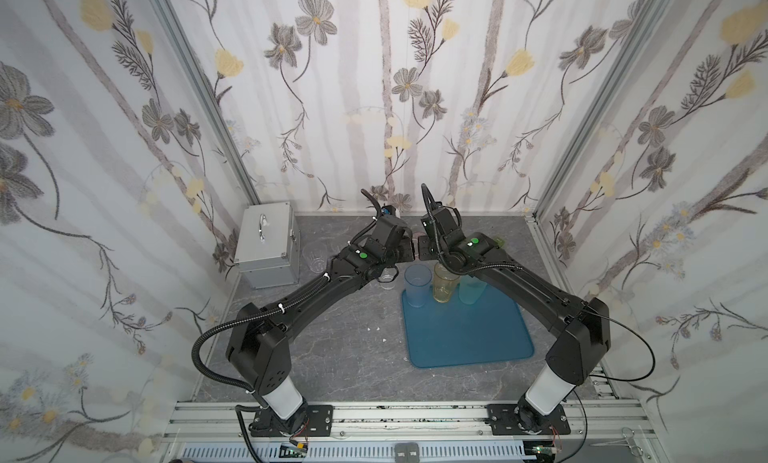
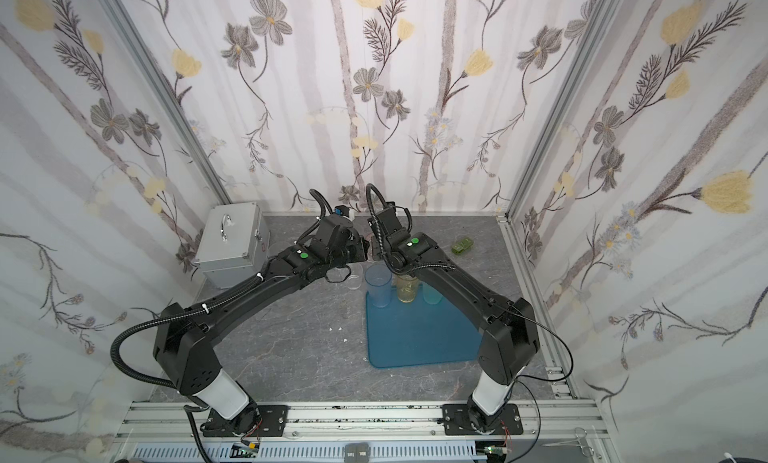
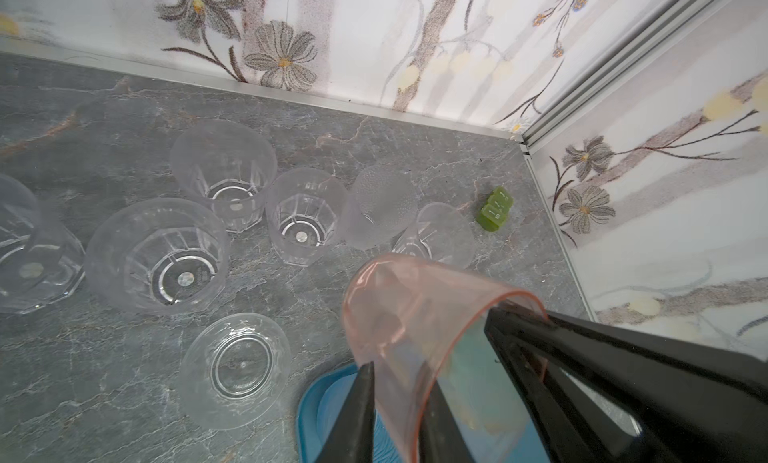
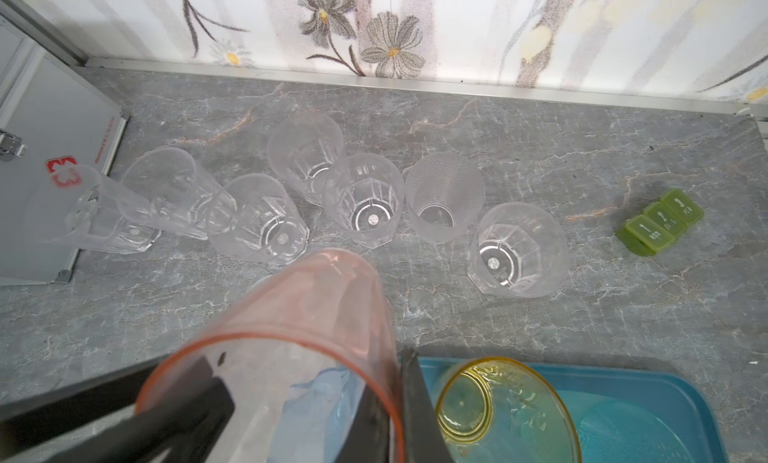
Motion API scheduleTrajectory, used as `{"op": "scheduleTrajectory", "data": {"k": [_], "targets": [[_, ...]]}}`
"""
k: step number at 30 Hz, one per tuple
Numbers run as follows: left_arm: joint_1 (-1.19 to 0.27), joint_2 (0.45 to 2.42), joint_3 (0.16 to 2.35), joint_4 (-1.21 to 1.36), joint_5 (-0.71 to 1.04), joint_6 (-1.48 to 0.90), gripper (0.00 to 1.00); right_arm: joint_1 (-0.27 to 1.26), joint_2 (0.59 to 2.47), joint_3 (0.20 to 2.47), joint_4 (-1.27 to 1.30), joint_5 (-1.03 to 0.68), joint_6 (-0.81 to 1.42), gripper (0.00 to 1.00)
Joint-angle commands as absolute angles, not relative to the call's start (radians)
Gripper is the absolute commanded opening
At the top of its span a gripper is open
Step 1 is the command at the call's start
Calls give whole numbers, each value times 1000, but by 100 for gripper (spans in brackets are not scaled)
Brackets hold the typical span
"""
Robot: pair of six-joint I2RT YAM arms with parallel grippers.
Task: Place the glasses into the tray
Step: 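Carry the pink cup toward the right gripper while it approaches and grasps it, then move the pink cup over the tray with the right gripper while the left withdraws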
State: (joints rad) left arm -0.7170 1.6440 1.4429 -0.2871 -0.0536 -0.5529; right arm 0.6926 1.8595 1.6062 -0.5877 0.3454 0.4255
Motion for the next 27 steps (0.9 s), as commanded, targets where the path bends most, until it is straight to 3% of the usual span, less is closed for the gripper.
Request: {"op": "scheduleTrajectory", "data": {"k": [1,8,14,21,27], "targets": [[-718,1622,1453,-258,-14,-565,30,683,1858,1608,-545,331,425,3],[-718,1574,1457,-252,-44,-546,52,642,1841,1606,-549,321,416,2],[-717,1554,1417,-235,-117,-485,62,555,1785,1597,-588,303,394,1],[-713,1455,1206,-25,-274,-344,73,312,1611,1449,-592,205,381,2],[-713,1412,1063,127,-280,-299,78,103,1521,1308,-595,146,369,2]]}}
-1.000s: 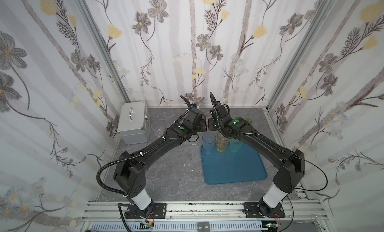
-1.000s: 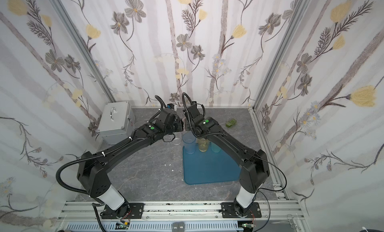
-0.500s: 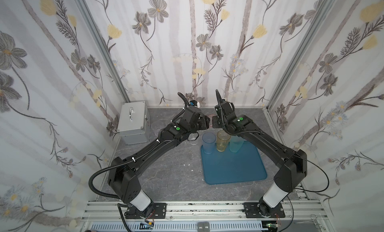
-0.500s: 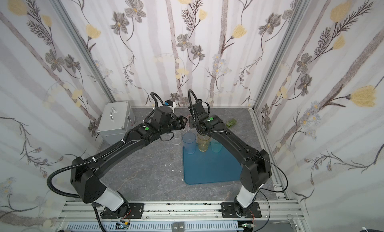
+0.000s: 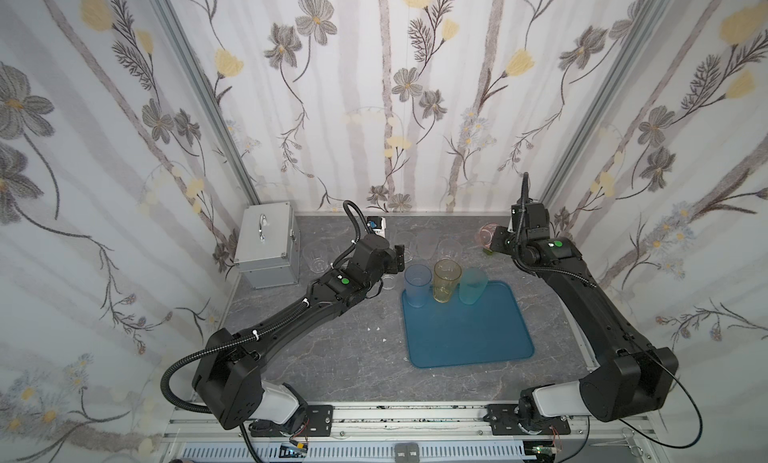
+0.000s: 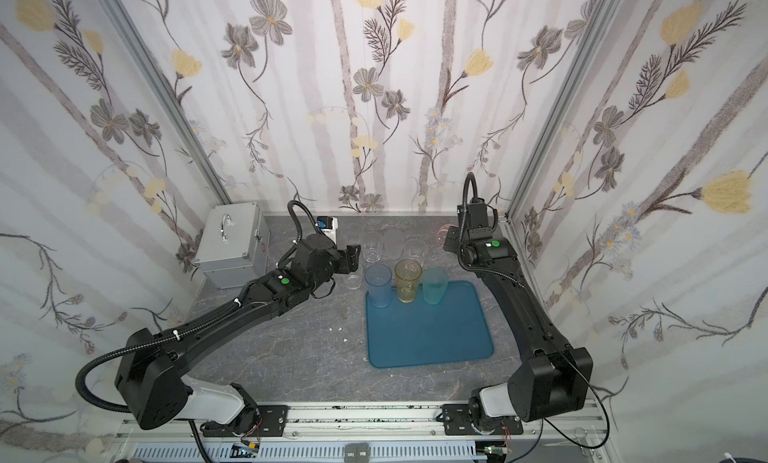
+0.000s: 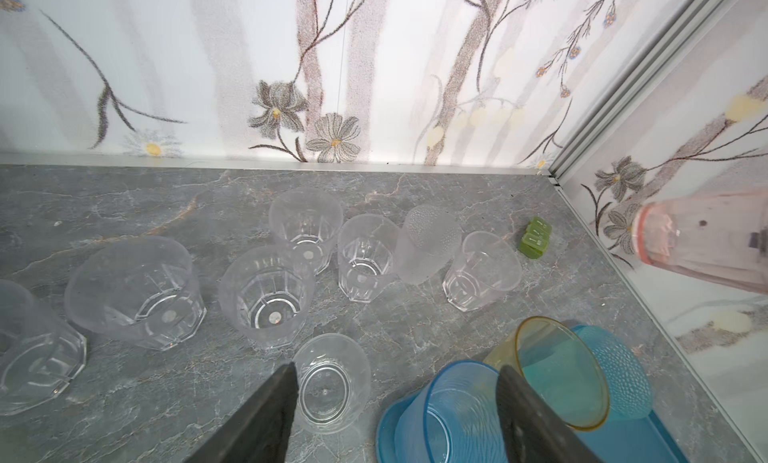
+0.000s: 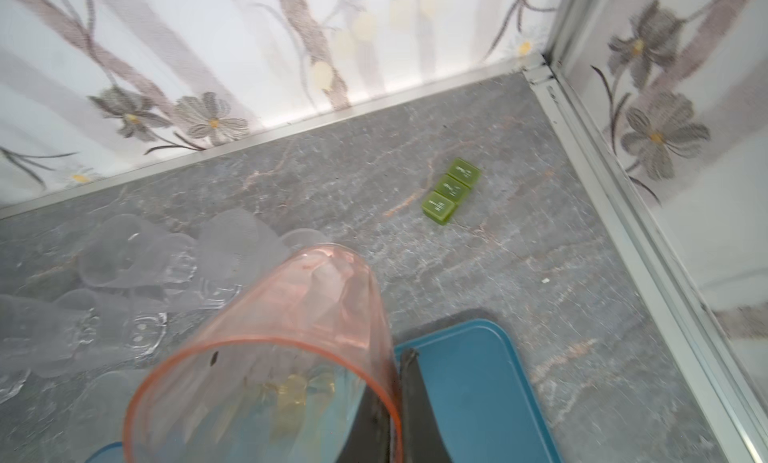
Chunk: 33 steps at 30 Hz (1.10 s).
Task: Place the glasses into the tray
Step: 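Move the pink cup over the tray with the right gripper while the left withdraws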
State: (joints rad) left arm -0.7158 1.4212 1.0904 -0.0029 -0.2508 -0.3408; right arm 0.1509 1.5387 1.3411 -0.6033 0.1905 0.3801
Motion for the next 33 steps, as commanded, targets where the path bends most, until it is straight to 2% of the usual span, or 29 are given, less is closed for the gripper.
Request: {"op": "scheduleTrajectory", "data": {"k": [1,8,33], "targets": [[-715,1412,1048,138,-275,-299,78,75,1517,1288,-599,139,373,2],[-722,1382,922,307,-274,-258,80,23,1541,1168,-607,171,374,2],[-721,1422,876,311,-285,-251,80,38,1718,1082,-579,157,380,4]]}}
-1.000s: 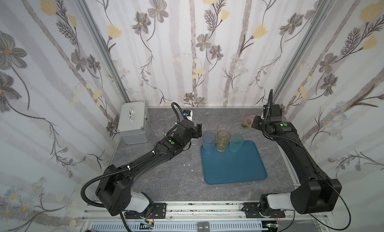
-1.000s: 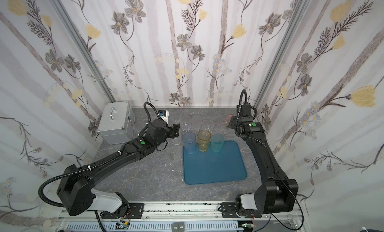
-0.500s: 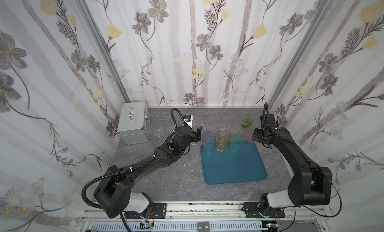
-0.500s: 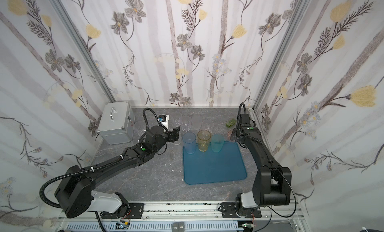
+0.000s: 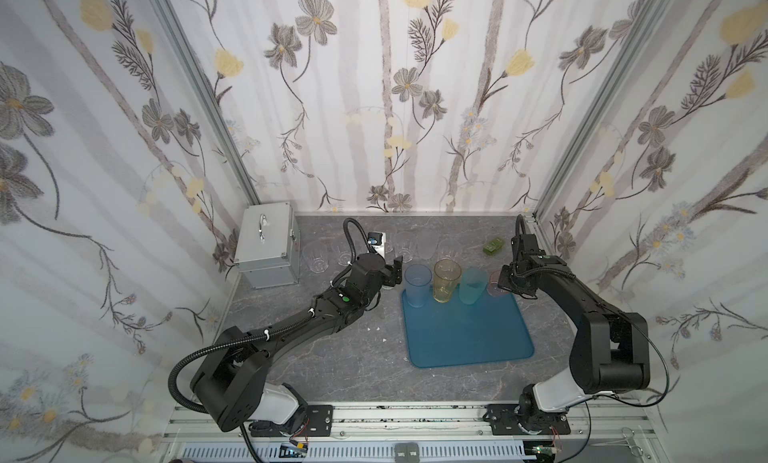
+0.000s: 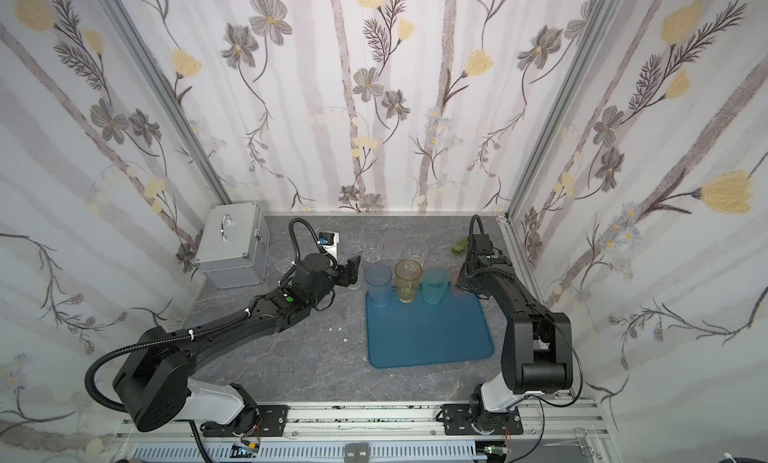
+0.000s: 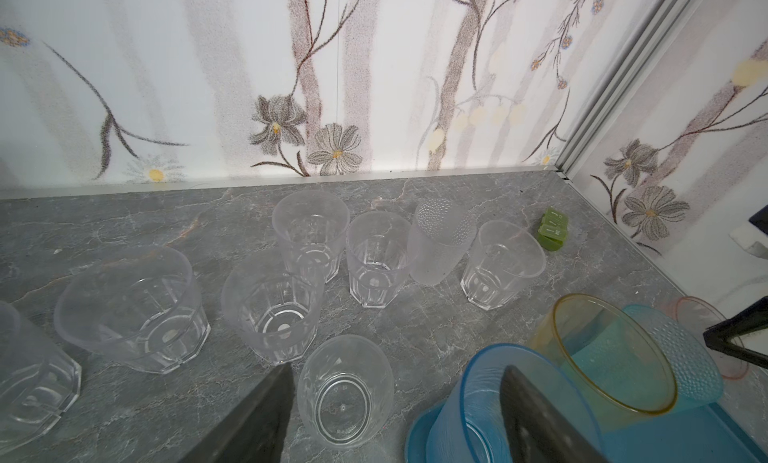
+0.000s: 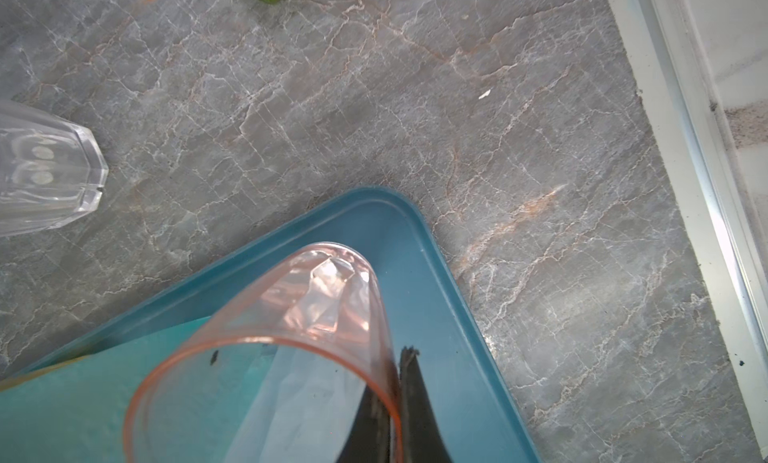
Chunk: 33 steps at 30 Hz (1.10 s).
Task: Place the glasses into the tray
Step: 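Move the pink cup over the tray with the right gripper while the left withdraws, then lower the pink cup onto the tray beside the teal cup and open the right gripper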
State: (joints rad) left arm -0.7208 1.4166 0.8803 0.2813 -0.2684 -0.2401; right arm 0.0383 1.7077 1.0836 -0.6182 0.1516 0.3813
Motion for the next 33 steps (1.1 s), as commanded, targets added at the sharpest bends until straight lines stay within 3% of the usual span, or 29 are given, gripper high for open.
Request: {"op": "scheduleTrajectory", "data": {"k": [1,15,25,33], "targets": [[-721,1424,876,311,-285,-252,80,40,1722,1083,-578,157,379,5],[-721,1431,870,311,-283,-262,80,39,1770,1098,-559,146,379,11],[-720,1421,865,310,-293,-276,80,45,1749,1112,-574,155,382,24],[-718,1396,867,265,-329,-283,83,116,1673,1240,-679,258,383,37]]}}
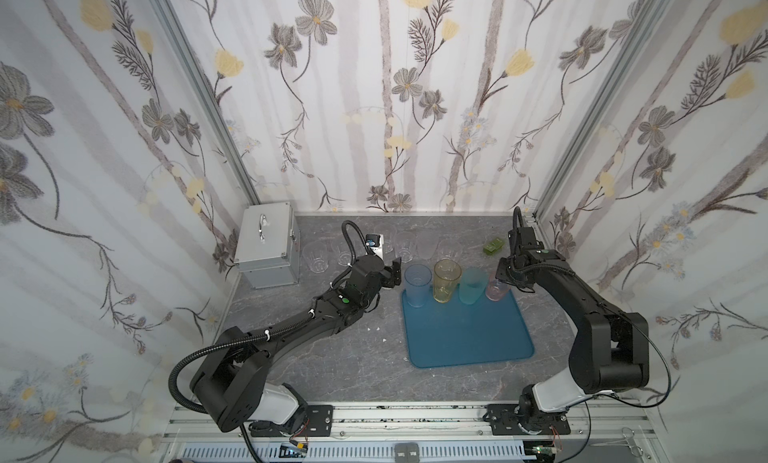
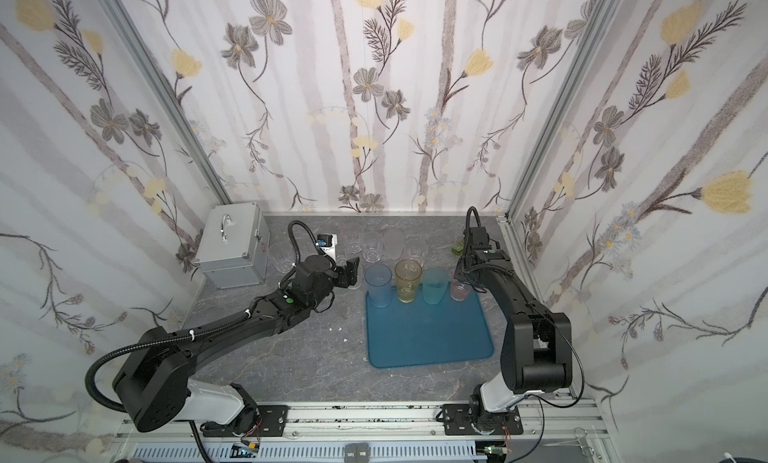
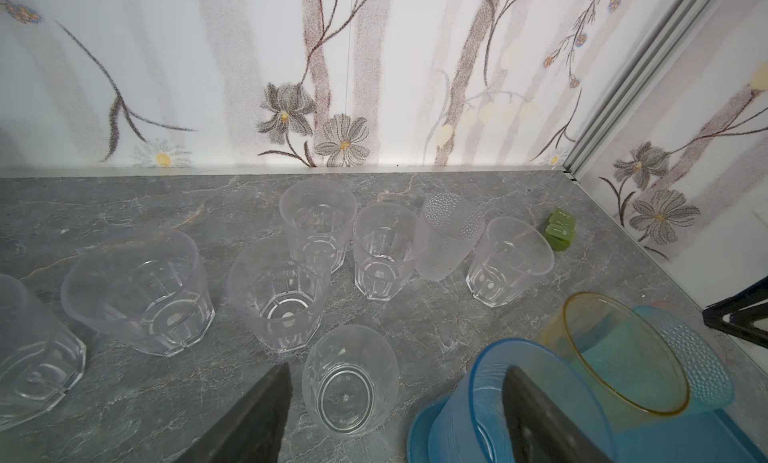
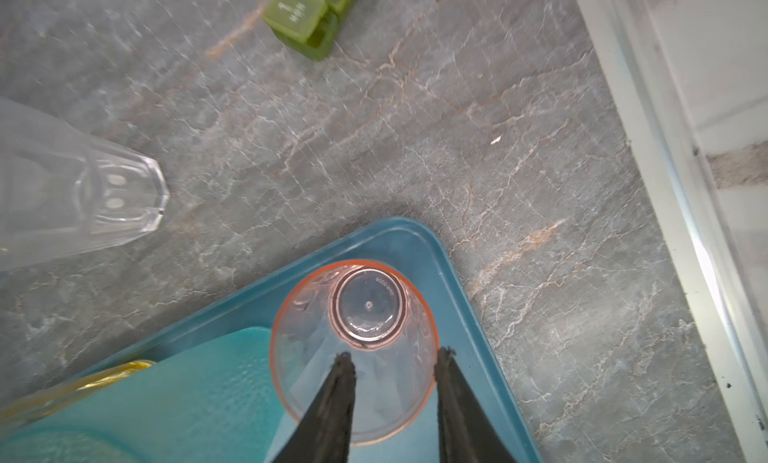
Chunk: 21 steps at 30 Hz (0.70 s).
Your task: Place the glasses into the tray
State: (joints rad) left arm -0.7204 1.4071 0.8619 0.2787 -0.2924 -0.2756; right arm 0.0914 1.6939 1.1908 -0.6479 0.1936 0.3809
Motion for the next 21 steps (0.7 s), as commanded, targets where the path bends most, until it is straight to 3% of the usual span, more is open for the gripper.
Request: {"op": "scheduleTrajectory", "data": {"k": [1,6,13,21], "targets": [[-714,1396,873,246,-329,-274,84,133,1667,1268,-690,277,382,38],[-654,1341,867,164,-284,-192,78,248,1666,1438,-727,285,364,41],[-469,1292,871,75,-70,-346,65,401,1701,1562,-661,233,360,43],[-460,1379,920,-64,-115,-460,66,505,1777,1602,-616,190,368,43]]}}
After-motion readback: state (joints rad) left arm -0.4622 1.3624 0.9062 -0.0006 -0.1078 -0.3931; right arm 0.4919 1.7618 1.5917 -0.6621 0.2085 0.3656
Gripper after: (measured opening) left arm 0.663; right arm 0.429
